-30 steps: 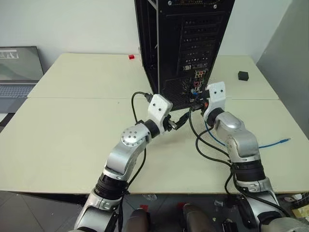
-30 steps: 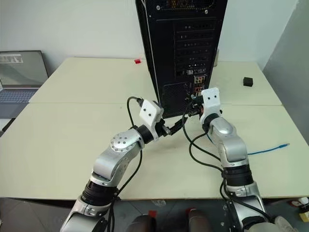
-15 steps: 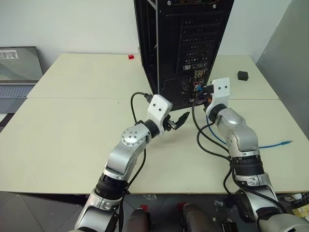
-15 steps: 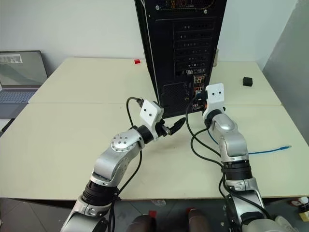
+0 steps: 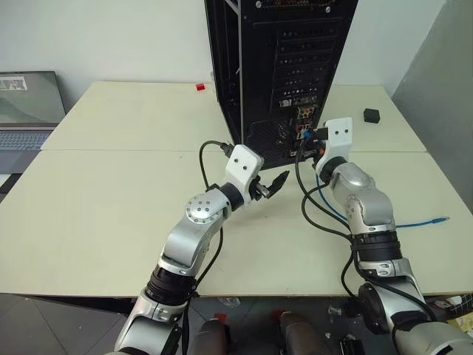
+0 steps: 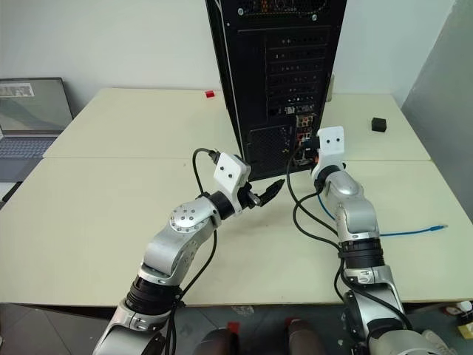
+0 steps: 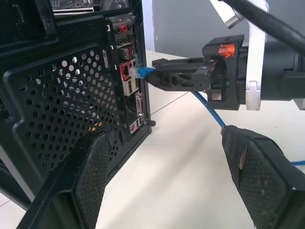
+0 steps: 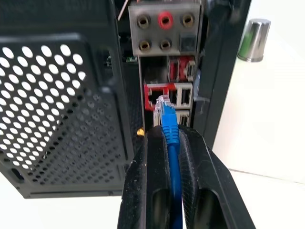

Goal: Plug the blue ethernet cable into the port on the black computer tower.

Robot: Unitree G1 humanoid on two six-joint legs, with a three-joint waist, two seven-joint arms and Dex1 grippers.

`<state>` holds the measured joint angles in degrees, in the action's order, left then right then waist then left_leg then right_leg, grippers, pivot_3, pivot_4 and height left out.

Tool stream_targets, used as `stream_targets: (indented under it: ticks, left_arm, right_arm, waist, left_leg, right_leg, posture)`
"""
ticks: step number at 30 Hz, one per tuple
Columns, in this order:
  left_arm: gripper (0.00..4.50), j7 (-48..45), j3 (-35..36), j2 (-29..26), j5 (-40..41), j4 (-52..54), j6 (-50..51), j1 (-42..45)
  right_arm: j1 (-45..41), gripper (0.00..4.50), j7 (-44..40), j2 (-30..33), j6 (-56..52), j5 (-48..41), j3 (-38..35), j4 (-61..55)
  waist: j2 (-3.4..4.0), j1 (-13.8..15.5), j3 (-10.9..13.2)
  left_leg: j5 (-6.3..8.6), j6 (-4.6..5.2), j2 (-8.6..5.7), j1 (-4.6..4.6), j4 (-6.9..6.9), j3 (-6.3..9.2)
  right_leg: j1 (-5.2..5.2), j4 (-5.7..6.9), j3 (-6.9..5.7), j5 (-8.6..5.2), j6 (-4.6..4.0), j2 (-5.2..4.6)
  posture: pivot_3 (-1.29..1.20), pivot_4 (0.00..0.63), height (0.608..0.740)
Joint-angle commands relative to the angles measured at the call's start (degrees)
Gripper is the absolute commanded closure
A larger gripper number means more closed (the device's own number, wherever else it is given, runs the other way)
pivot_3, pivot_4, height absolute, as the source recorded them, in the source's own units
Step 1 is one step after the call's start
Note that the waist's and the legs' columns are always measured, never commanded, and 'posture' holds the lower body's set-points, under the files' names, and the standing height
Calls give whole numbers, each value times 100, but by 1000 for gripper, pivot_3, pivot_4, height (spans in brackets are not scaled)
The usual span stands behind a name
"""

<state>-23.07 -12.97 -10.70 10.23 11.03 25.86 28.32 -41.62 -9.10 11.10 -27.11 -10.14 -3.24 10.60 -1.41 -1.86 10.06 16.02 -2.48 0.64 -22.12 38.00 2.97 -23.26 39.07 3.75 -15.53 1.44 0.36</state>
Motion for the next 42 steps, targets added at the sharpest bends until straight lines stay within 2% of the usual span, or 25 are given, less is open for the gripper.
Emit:
stream_targets:
  ticks: [1,16,30,42]
  left_arm:
    - [716,34,133,33,-21,169,-61,98]
    - [716,52,132,54,-43,142,-48,107]
    - [716,46,147,47,-48,150,-46,102]
    - [716,23,156,82,-71,111,-36,154]
  right_arm:
    - [-173,4498,-31,-1,179,14,-63,-83]
    - [-369,4498,63,-146,56,-93,-179,110]
    - [-715,4498,536,-424,-604,-289,-481,41]
    - [-1091,4499,521,-522,-271,-179,-416,796]
  waist:
    - [0,0,0]
    - [0,-13,0]
    - [0,-16,0]
    - [0,-150,0]
  left_leg:
    - [0,0,0,0,0,1]
    - [0,0,1,2,-1,0]
    - [0,0,2,2,-2,-1]
    - [0,1,4,10,-2,-8]
  right_leg:
    - [0,0,0,0,0,0]
    - [0,0,1,0,0,0]
    - [-1,0,2,0,0,0]
    - [-1,5,12,2,2,6]
  posture:
    - [0,150,740]
    - [0,150,740]
    - [0,150,740]
    - [0,150,740]
